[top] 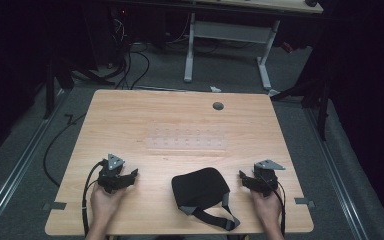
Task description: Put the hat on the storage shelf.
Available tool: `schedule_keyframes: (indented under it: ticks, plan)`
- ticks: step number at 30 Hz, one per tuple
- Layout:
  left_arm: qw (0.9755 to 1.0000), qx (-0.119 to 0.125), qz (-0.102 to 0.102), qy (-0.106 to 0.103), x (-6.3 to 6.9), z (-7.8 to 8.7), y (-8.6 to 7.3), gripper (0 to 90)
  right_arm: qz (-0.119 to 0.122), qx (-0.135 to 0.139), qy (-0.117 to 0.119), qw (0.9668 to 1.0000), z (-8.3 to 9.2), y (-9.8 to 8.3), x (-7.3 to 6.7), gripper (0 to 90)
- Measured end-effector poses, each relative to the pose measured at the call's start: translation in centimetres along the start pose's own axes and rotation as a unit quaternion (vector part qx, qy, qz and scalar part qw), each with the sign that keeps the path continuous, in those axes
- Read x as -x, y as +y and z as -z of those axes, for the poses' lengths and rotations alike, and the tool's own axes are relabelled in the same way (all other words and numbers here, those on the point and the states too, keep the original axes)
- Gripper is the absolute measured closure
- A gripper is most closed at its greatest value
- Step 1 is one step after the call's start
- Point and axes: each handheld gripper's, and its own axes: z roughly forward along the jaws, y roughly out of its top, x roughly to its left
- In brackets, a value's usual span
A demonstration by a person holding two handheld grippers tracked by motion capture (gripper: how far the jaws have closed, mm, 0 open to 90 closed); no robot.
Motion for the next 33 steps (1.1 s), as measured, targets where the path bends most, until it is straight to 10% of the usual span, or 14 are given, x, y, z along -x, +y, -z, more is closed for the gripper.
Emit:
schedule_keyframes:
  ticks: [33]
  plan:
    - [1.0, -0.004, 0.001, 0.003, 0.02, -0.09, -0.02, 27.5, -0.01, 0.001, -0.01, 0.9999, 0.07, -0.02, -0.1, 40.3]
